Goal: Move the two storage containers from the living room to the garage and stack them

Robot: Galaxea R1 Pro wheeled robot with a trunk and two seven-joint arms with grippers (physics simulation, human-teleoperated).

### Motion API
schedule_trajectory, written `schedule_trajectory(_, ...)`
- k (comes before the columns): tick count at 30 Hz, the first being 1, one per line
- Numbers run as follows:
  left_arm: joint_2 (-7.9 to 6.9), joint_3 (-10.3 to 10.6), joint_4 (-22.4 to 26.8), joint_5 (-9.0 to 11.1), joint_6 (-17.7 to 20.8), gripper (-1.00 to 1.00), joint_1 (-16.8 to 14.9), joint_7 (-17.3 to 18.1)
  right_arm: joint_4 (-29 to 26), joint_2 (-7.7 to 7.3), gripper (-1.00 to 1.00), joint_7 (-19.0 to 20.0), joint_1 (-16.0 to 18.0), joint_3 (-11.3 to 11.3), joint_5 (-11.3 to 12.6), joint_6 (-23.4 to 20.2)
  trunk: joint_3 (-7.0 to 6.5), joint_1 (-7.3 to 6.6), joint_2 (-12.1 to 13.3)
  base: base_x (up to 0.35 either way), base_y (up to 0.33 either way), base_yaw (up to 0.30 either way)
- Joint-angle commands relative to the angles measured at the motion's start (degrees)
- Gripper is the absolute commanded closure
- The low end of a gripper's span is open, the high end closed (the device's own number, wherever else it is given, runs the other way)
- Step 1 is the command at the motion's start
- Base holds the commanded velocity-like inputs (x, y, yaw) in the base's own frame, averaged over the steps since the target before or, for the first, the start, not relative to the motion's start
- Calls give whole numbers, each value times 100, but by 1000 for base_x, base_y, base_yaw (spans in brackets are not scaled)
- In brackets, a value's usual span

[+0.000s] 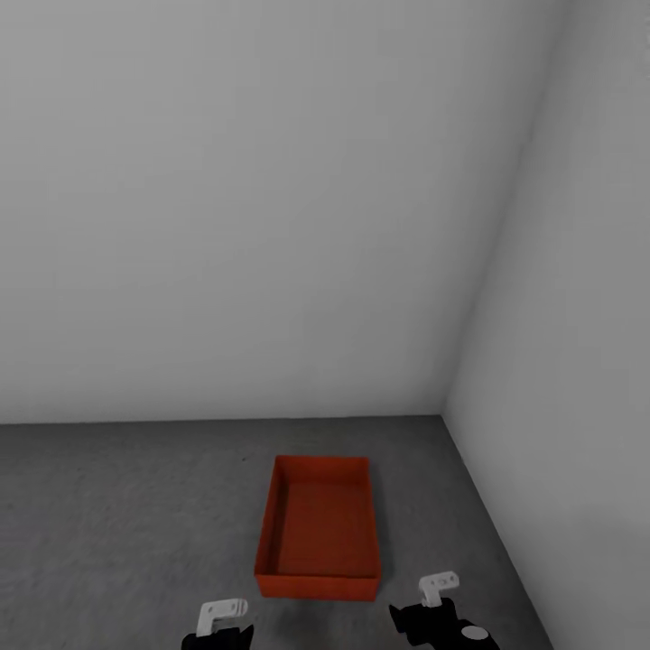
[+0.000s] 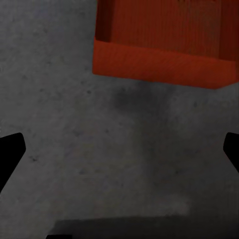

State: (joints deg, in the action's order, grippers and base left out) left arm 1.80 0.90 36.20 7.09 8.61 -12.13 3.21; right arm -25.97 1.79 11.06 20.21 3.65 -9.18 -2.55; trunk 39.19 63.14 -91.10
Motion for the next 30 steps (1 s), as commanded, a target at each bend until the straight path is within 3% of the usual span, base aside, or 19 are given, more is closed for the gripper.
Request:
schedule_trajectory(1,1,7,10,58,36,-100,0,4,-13,6,-100,36,0,39,-58,-27,-23,-23,39,-109,0,0)
schedule_trajectory(30,12,7,10,47,36,-100,-2,4,-13,7,-100,30,0,39,-58,-24,-814,-660,1202,-318,0,0)
